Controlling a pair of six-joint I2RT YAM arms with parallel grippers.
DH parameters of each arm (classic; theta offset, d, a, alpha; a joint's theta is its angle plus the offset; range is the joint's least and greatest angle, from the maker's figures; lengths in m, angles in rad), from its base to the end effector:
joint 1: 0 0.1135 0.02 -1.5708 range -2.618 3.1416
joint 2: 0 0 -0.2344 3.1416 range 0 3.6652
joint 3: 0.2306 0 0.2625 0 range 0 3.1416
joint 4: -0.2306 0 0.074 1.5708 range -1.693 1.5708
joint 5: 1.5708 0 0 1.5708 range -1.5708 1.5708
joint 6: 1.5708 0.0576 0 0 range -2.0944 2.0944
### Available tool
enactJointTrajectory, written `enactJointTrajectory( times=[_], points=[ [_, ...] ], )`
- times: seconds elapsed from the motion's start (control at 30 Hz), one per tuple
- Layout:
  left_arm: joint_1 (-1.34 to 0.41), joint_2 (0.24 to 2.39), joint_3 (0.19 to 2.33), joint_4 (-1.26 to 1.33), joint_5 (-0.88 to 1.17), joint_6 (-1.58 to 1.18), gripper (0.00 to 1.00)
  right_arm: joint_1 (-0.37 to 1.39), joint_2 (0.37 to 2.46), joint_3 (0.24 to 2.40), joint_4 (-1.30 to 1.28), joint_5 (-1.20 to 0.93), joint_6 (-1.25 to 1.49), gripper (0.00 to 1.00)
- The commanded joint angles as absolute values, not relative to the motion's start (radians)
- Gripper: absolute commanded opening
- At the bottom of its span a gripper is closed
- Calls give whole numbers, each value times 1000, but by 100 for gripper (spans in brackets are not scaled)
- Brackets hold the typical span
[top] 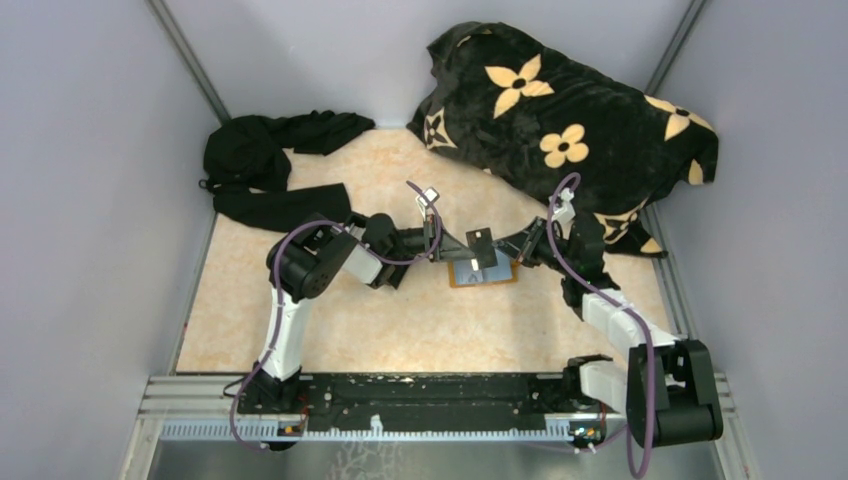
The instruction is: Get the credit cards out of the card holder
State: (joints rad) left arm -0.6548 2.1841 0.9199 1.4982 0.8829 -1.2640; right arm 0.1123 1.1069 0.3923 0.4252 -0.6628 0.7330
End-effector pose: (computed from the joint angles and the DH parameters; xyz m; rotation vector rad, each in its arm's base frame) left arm 0.2876 -0.2770 0.1053 0.4266 1.7844 -2.0596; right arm 0.2563 0.0646 0.1669 0.1167 1.9686 1.1836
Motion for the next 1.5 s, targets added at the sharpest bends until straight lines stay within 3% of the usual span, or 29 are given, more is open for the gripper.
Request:
enactJointTrajectory(
  times=[0.0, 0.27, 0.37, 0.47, 0.53, 0.6, 0.77, 0.9, 1.07, 1.2, 1.33, 1.47],
  points=[
    [-663, 2200, 948, 1606, 889, -1272, 0, 107, 1081, 399, 448, -687, 715, 0],
    [-658, 2191, 950, 1569, 875, -1252, 0, 107, 1070, 393, 437, -701, 710, 0],
    [-658, 2182, 954, 1535, 870, -1231, 10, 107, 1063, 391, 427, -703, 705, 0],
    [-658, 2178, 961, 1525, 865, -1224, 11, 107, 1061, 389, 426, -706, 705, 0],
    [-659, 2179, 968, 1521, 864, -1225, 9, 107, 1058, 386, 427, -710, 707, 0],
    [-657, 2180, 976, 1516, 867, -1223, 0, 107, 1056, 384, 421, -709, 703, 0],
    [-655, 2155, 993, 1440, 898, -1180, 0, 107, 1038, 388, 391, -686, 688, 0],
    [-648, 2049, 973, 1165, 909, -985, 0, 107, 996, 427, 313, -607, 636, 4],
    [-640, 1851, 1016, 550, 787, -598, 0, 106, 969, 480, 248, -473, 590, 7],
    [-614, 1741, 1052, 293, 704, -472, 0, 97, 1021, 486, 303, -480, 606, 7],
    [-581, 1664, 1132, -27, 716, -288, 0, 96, 1073, 481, 353, -523, 625, 7],
    [-577, 1658, 1324, -432, 533, -77, 0, 97, 1110, 469, 368, -526, 609, 7]
  ],
)
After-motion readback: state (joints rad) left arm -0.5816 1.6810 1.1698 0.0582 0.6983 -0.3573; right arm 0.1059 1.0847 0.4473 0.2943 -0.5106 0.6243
